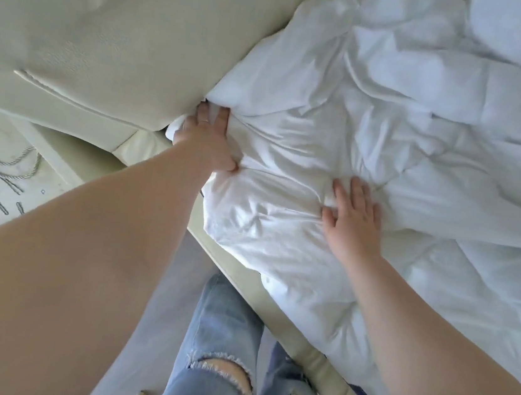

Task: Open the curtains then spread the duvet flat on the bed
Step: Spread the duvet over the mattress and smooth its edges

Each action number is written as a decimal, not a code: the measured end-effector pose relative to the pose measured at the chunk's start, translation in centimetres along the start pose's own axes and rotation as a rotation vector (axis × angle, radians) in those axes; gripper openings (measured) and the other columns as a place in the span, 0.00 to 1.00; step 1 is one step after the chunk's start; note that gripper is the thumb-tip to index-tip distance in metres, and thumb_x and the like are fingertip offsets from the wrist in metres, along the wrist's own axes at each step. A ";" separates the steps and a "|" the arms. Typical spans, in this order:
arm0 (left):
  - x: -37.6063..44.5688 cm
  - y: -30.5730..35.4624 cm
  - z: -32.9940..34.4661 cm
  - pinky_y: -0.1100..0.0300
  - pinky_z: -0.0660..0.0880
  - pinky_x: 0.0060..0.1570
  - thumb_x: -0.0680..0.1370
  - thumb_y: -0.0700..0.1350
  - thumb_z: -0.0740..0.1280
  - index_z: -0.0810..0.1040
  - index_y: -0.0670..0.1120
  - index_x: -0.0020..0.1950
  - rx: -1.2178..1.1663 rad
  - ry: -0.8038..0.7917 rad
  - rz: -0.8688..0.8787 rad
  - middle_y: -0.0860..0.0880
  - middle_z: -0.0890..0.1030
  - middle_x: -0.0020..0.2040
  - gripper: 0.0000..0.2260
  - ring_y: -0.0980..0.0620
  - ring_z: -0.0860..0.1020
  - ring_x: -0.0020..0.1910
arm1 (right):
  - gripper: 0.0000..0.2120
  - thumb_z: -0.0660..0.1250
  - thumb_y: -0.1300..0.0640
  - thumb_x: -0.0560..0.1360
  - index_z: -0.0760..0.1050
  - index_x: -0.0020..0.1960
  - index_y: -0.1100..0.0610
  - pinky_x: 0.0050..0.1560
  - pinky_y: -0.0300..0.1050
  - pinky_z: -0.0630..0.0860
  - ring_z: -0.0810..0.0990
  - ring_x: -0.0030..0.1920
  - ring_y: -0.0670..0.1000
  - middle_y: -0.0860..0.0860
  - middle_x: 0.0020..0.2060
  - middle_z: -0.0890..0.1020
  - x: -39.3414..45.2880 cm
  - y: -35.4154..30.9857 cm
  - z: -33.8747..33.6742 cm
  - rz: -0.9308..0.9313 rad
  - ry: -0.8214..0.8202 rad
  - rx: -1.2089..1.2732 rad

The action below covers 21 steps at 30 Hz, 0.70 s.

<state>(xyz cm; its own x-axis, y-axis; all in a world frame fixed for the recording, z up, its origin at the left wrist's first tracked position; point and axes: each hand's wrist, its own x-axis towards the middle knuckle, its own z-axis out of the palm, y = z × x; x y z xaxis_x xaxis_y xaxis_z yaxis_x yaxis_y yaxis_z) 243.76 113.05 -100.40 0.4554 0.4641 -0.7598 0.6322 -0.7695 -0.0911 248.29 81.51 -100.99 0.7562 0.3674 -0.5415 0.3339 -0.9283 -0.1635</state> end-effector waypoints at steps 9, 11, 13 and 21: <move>-11.9 5.2 7.0 0.40 0.44 0.75 0.80 0.53 0.58 0.40 0.54 0.80 -0.265 0.403 0.118 0.47 0.39 0.80 0.34 0.42 0.43 0.79 | 0.28 0.59 0.49 0.79 0.59 0.78 0.49 0.76 0.57 0.54 0.54 0.79 0.56 0.54 0.80 0.56 0.0 0.5 -1.9 -0.101 -0.075 0.072; -16.1 7.7 9.7 0.41 0.48 0.75 0.78 0.49 0.62 0.51 0.52 0.79 -0.220 0.506 0.346 0.44 0.50 0.79 0.31 0.40 0.53 0.77 | 0.29 0.62 0.50 0.77 0.60 0.77 0.50 0.75 0.56 0.58 0.59 0.76 0.59 0.57 0.77 0.61 -1.8 1.9 -2.7 -0.129 -0.054 0.060; -19.3 10.1 12.2 0.41 0.55 0.73 0.75 0.46 0.65 0.62 0.50 0.74 -0.152 0.551 0.523 0.44 0.60 0.75 0.28 0.40 0.61 0.72 | 0.29 0.63 0.51 0.77 0.61 0.76 0.52 0.74 0.55 0.59 0.62 0.74 0.61 0.58 0.75 0.64 -4.3 2.6 -3.4 -0.175 -0.030 0.081; -30.0 24.4 24.6 0.45 0.60 0.69 0.72 0.47 0.66 0.63 0.52 0.72 0.108 0.289 0.644 0.47 0.60 0.73 0.29 0.43 0.59 0.72 | 0.24 0.64 0.55 0.74 0.70 0.70 0.54 0.72 0.52 0.59 0.67 0.70 0.59 0.56 0.69 0.70 -22.9 21.6 1.3 -0.156 0.046 0.130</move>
<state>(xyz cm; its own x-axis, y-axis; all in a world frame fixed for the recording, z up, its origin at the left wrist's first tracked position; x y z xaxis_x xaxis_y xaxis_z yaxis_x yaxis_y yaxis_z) 230.09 69.52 -95.64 0.8749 -0.0113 -0.4843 0.1227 -0.9620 0.2441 237.49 53.00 -93.17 0.7269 0.5063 -0.4639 0.3755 -0.8587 -0.3487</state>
